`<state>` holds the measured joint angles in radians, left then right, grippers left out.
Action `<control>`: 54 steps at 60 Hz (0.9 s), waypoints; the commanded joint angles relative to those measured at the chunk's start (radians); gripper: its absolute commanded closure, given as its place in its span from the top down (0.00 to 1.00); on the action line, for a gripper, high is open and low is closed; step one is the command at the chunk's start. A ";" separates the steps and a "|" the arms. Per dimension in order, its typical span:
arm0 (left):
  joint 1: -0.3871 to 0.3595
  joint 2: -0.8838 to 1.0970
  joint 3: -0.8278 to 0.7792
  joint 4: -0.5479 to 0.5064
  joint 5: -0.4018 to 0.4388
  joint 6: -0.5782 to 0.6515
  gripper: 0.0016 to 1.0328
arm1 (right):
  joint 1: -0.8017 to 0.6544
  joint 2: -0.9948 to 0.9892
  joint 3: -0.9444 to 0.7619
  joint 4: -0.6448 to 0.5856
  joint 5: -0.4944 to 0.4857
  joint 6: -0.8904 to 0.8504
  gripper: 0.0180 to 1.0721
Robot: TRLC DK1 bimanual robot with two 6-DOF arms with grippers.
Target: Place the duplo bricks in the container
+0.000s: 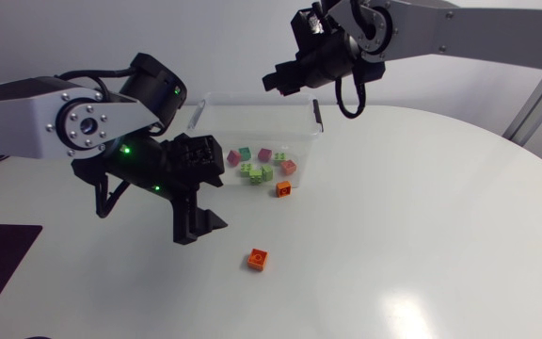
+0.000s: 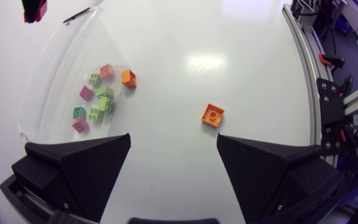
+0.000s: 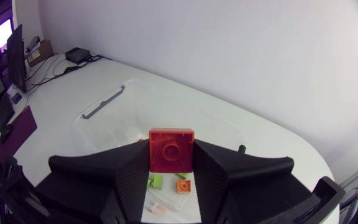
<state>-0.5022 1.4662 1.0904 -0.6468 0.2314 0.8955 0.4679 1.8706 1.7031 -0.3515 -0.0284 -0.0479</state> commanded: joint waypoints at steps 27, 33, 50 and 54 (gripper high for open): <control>-0.130 0.186 -0.024 -0.039 -0.012 0.204 0.93 | -0.080 -0.068 -0.091 0.106 -0.001 0.016 0.94; -0.148 0.232 0.000 -0.039 -0.032 0.209 0.93 | -0.100 -0.146 -0.169 0.112 -0.015 0.013 0.94; -0.180 0.376 0.089 -0.037 -0.063 0.235 0.92 | -0.130 -0.367 -0.450 0.117 -0.076 -0.012 0.94; -0.185 0.396 0.108 -0.039 -0.064 0.237 0.92 | -0.132 -0.407 -0.500 0.117 -0.082 -0.015 0.94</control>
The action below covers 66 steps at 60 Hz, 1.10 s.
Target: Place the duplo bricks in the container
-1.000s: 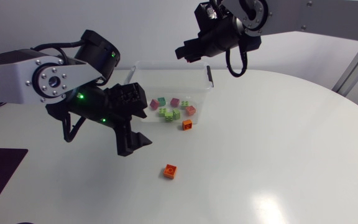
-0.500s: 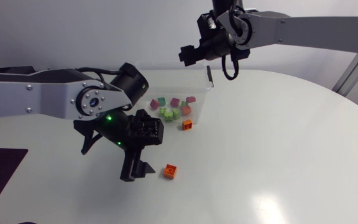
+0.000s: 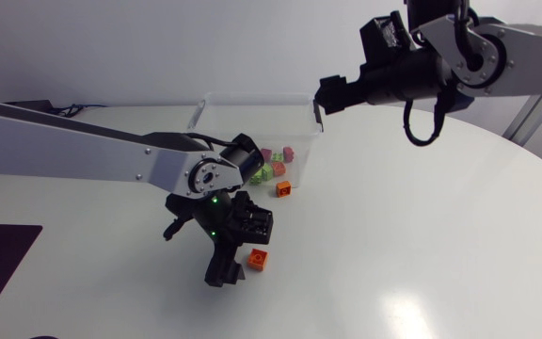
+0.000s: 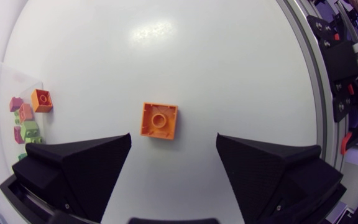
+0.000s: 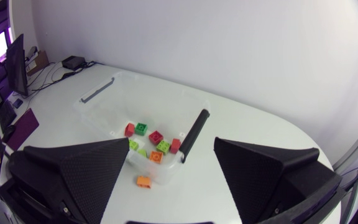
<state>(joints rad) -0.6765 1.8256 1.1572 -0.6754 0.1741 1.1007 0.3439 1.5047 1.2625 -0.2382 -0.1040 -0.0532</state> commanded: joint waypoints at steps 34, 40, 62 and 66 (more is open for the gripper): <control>-0.028 0.176 0.125 -0.043 -0.012 0.025 0.41 | 0.102 -0.175 -0.440 0.143 0.038 0.029 0.94; -0.026 0.189 0.124 -0.044 -0.012 0.014 0.24 | 0.129 -0.115 -0.469 0.197 0.058 0.042 0.94; 0.041 0.106 0.107 -0.049 0.028 -0.104 0.09 | 0.190 0.141 -0.420 0.329 0.127 0.075 0.93; 0.061 0.072 0.101 -0.049 0.044 -0.124 0.09 | 0.198 0.192 -0.396 0.333 0.127 0.073 0.93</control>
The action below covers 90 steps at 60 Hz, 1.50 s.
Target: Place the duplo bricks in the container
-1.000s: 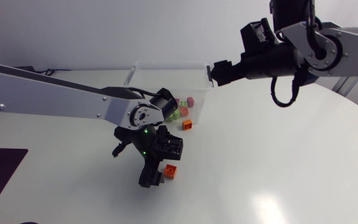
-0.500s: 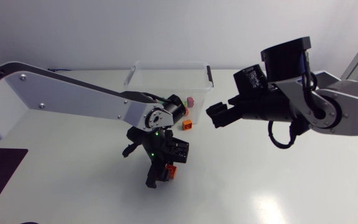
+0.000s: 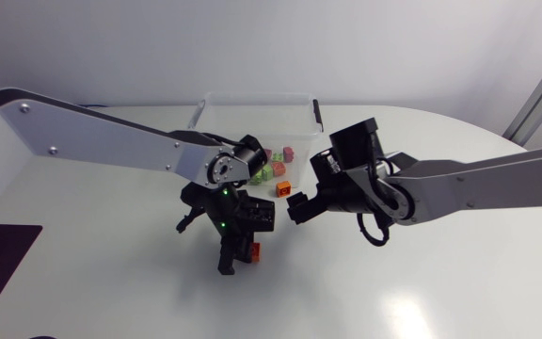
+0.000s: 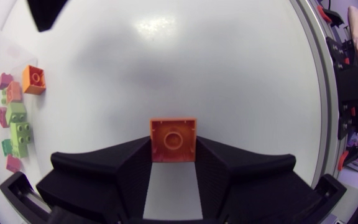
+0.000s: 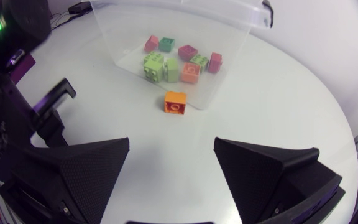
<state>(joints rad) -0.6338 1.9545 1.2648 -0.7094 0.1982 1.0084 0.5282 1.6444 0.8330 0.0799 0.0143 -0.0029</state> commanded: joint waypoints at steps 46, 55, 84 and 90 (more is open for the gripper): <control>0.241 -0.355 0.128 0.010 0.155 -0.261 0.09 | 0.041 0.419 0.405 -0.109 0.079 0.113 0.90; 0.266 -0.359 0.183 0.010 0.164 -0.281 0.09 | 0.036 0.457 0.499 -0.246 0.092 0.135 0.90; 0.304 -0.367 0.179 0.011 0.202 -0.269 0.09 | -0.013 0.520 0.465 -0.164 0.107 0.070 0.89; 0.299 -0.365 0.177 0.021 0.204 -0.271 0.09 | -0.014 0.549 0.499 -0.155 0.110 0.072 0.85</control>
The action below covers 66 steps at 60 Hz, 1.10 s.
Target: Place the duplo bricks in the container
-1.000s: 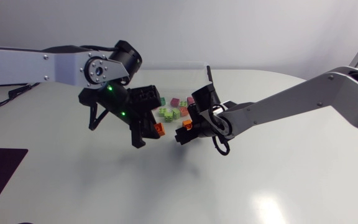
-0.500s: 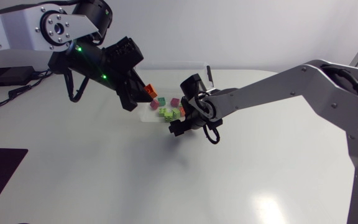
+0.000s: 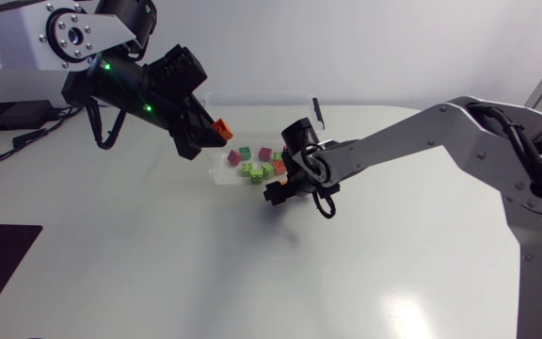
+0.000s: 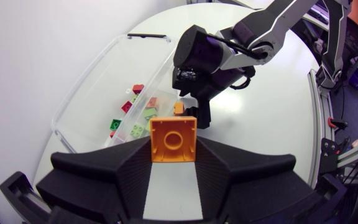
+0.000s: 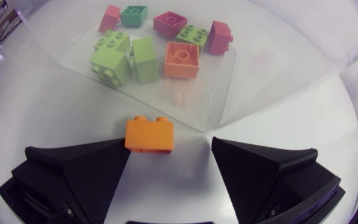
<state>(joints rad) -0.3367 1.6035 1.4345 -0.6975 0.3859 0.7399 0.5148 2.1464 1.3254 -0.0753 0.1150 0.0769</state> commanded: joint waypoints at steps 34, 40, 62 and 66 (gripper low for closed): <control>0.021 -0.028 0.004 0.038 0.033 -0.010 0.09 | 0.042 -0.031 -0.147 0.157 0.051 -0.022 0.18; 0.019 -0.027 0.010 0.090 0.033 -0.056 0.09 | 0.042 -0.082 -0.187 0.152 0.057 -0.025 0.18; -0.002 0.090 0.136 0.323 0.031 -0.321 0.09 | 0.025 -0.441 -0.356 0.054 0.046 -0.040 0.18; 0.004 0.130 0.181 0.355 0.018 -0.367 0.09 | 0.025 -0.500 -0.364 0.025 0.041 -0.040 0.18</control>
<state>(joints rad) -0.3367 1.6791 1.5597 -0.3702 0.4107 0.4423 0.5461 1.7107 0.9928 -0.0242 0.1574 0.0479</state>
